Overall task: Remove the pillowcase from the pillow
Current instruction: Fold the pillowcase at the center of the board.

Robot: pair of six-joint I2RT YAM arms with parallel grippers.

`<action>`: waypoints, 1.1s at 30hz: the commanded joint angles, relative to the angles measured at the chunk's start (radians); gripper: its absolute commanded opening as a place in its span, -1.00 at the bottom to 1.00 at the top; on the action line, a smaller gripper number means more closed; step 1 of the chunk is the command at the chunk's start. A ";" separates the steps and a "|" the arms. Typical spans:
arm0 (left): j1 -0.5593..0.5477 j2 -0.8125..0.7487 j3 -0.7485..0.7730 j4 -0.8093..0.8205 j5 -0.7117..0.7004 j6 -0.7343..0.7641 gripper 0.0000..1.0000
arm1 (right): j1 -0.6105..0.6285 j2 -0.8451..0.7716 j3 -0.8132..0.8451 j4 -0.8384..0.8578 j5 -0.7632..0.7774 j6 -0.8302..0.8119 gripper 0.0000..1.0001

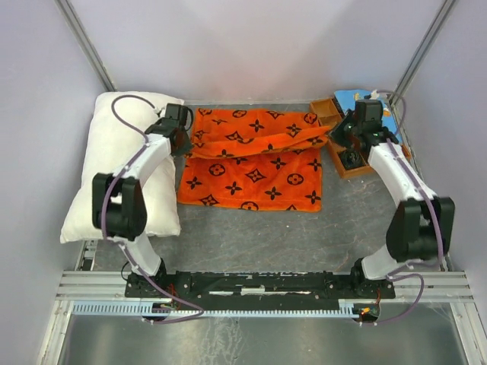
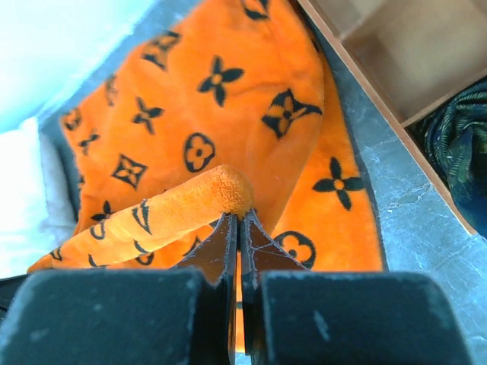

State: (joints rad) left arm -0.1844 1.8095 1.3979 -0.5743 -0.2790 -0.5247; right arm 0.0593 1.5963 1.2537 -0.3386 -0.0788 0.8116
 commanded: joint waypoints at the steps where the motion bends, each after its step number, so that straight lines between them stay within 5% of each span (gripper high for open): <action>1: 0.002 -0.191 0.002 -0.054 -0.075 0.070 -0.95 | 0.011 -0.203 -0.017 -0.058 0.015 -0.086 -0.97; 14: 0.003 -0.105 -0.349 0.003 -0.059 -0.056 -0.95 | 0.034 -0.285 -0.508 -0.053 0.073 -0.058 -0.97; 24: -0.002 -0.052 -0.396 0.010 -0.040 -0.091 -0.95 | 0.045 -0.080 -0.509 0.015 0.046 -0.046 -0.97; 33: -0.086 -0.032 -0.364 -0.007 -0.041 -0.123 -0.95 | -0.008 -0.005 -0.294 -0.063 0.229 -0.066 -0.98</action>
State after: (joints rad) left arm -0.2447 1.7294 1.0386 -0.5716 -0.3355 -0.5777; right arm 0.1020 1.5837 0.8593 -0.3801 -0.0193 0.7639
